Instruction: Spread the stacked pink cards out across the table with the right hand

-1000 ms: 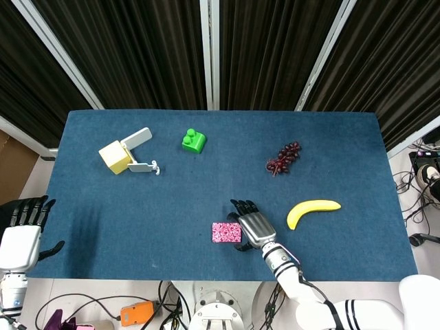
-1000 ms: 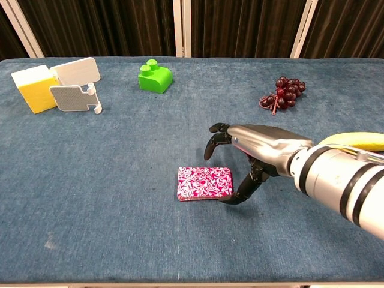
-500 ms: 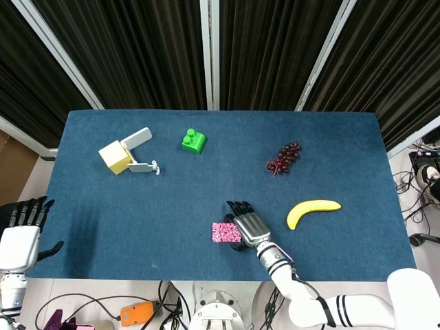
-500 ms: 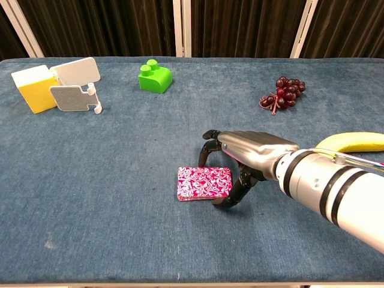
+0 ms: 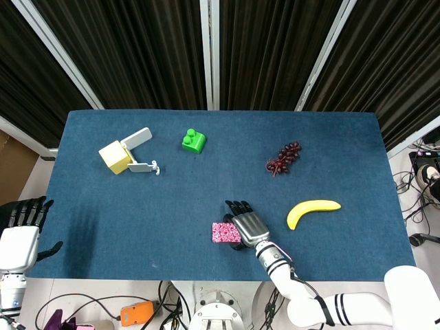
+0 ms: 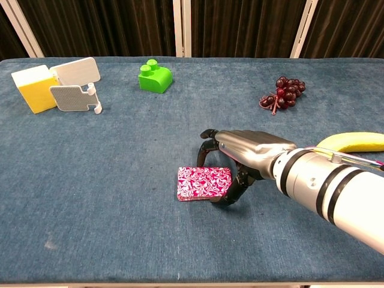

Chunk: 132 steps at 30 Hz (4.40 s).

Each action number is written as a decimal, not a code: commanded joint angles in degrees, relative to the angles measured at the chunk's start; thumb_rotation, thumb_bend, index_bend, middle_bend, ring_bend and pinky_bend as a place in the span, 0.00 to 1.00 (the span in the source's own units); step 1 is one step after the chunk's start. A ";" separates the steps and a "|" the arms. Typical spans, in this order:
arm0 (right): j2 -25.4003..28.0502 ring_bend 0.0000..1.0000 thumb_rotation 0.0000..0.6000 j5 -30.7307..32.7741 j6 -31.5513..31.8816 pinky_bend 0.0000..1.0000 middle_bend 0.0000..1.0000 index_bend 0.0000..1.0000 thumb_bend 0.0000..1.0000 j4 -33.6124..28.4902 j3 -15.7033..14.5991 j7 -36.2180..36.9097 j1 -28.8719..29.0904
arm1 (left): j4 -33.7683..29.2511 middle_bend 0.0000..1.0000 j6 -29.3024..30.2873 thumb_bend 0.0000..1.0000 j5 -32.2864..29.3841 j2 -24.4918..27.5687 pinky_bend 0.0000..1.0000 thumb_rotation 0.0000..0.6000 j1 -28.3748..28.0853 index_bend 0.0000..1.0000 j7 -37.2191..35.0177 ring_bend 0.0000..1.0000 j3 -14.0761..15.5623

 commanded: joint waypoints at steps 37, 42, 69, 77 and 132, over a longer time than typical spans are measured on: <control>5.02 0.00 1.00 2.96 -3.67 0.00 0.06 0.44 0.50 9.58 5.41 8.18 3.00 | -0.69 0.06 -0.35 0.09 -0.27 0.28 0.01 1.00 -0.03 0.12 0.85 0.00 0.02; 4.62 0.00 1.00 3.41 -4.17 0.00 0.06 0.42 0.50 11.10 5.08 8.22 3.56 | -0.88 0.06 -0.34 0.09 -0.33 0.40 0.01 1.00 -0.03 0.12 1.21 0.00 0.01; 12.56 0.00 1.00 -4.38 -4.07 0.00 0.06 0.27 0.50 -6.48 -3.68 7.86 1.62 | -1.43 0.06 0.20 0.09 0.20 0.50 0.01 1.00 -0.04 0.12 1.71 0.00 0.01; 6.19 0.00 1.00 -2.34 -0.83 0.00 0.06 0.29 0.50 -4.20 -4.41 3.70 1.89 | -0.95 0.06 0.46 0.09 0.11 0.42 0.01 1.00 0.35 0.12 1.20 0.00 0.21; 7.21 0.00 1.00 -5.12 1.33 0.00 0.06 0.41 0.50 -4.38 -3.53 6.55 0.49 | 0.44 0.06 0.57 0.09 0.18 0.13 0.01 1.00 0.45 0.12 0.10 0.00 -0.01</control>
